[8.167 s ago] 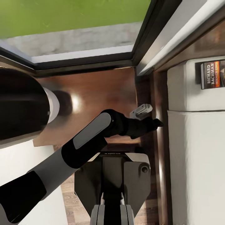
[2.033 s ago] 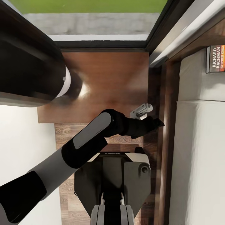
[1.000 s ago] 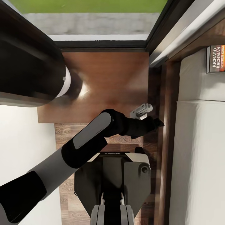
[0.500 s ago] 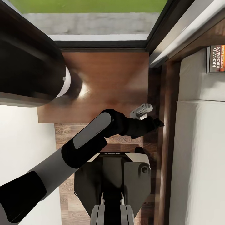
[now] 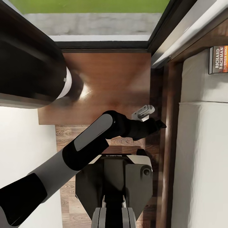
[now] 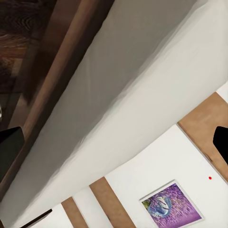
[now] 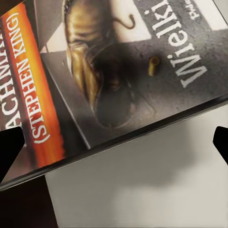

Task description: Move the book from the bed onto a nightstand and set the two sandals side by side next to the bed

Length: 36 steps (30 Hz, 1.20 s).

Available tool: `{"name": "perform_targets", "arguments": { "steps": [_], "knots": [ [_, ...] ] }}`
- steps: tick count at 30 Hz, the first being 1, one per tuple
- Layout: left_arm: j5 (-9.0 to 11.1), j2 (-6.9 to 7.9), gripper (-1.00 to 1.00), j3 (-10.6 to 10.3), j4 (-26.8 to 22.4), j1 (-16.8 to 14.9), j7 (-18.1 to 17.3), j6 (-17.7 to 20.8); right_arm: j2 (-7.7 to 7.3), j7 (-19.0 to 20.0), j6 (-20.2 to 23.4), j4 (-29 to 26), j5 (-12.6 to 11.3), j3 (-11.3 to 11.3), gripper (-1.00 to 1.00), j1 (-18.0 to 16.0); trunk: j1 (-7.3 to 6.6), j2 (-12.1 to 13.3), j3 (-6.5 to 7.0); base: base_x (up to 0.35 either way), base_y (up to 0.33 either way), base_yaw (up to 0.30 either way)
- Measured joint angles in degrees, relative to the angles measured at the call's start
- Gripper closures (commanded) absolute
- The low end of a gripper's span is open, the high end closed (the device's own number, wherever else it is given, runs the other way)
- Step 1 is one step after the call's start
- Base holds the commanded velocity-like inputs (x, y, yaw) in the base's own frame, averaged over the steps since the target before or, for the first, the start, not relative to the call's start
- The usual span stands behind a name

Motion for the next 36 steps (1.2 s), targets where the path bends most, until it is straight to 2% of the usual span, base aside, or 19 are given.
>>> {"name": "perform_targets", "arguments": {
  "steps": [19,30,36],
  "knots": [
    [0.0,0.00,-1.00,0.0,0.0,0.0,0.0,0.0,-0.18,0.2,0.0,0.0,0.1,-0.1,-1.00,-0.3,0.00,0.0,0.00,0.000,0.000,0.000],
    [0.0,0.03,-1.00,0.0,0.0,0.0,0.0,0.0,-2.29,-2.0,-0.1,0.1,0.1,-0.3,-1.00,-0.8,0.00,0.0,0.00,0.000,0.000,0.000],
    [0.0,0.06,-1.00,0.0,0.0,0.0,0.0,0.0,-3.09,-4.2,-0.2,0.2,0.1,-0.3,-1.00,-2.5,0.00,0.0,0.00,0.000,0.000,0.000]
  ]
}}
